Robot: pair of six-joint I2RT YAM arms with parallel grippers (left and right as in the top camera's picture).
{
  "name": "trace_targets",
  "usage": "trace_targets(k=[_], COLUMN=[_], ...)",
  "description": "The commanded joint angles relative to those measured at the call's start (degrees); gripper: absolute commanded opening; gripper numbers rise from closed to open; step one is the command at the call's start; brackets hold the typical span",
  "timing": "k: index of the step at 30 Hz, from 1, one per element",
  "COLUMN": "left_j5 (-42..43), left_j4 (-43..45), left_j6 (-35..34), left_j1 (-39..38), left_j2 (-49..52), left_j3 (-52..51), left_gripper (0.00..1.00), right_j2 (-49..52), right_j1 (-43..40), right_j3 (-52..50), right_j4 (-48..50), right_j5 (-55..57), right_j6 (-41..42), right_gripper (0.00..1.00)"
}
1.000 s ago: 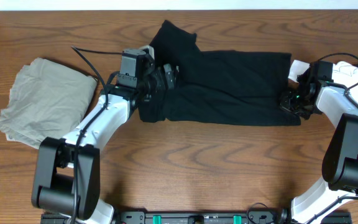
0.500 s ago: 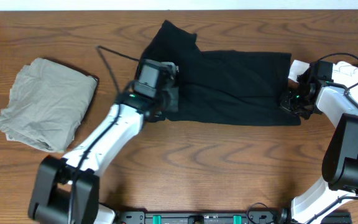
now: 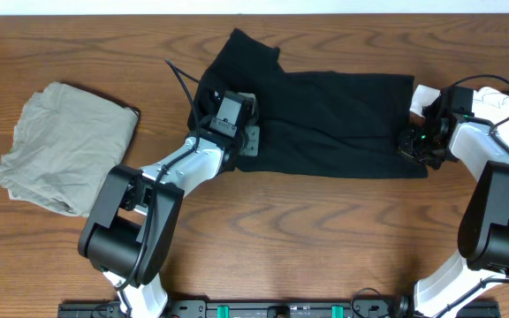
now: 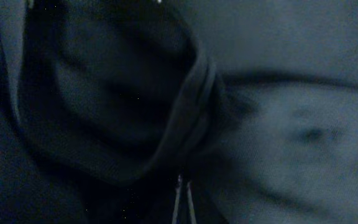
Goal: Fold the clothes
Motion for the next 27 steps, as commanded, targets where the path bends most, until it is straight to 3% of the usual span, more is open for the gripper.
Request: trace_targets(k=[1, 14, 20, 27], left_j5=[-1.25, -4.79, -2.38, 5.27], left_j4=[3.19, 14.84, 6.86, -4.76], left_j6=[1.53, 1.44, 1.49, 1.46], left_j1=[0.15, 0.87, 0.94, 0.46], left_j2=[0.22, 0.22, -1.33, -8.90], left_j3=[0.31, 0.52, 2.36, 2.36], left_gripper=[0.06, 0.06, 0.06, 0.06], right_j2=[6.84, 6.84, 3.02, -12.79], right_j1=[0.74, 0.74, 0.63, 0.85], right_j3=[-4.11, -4.11, -1.77, 2.23], right_j4=[-1.11, -1.07, -2.51, -7.50], right_j5=[2.34, 2.27, 1.90, 1.88], right_j6=[-0.70, -0.68, -1.97, -5.88], right_gripper=[0.05, 0.02, 0.02, 0.08])
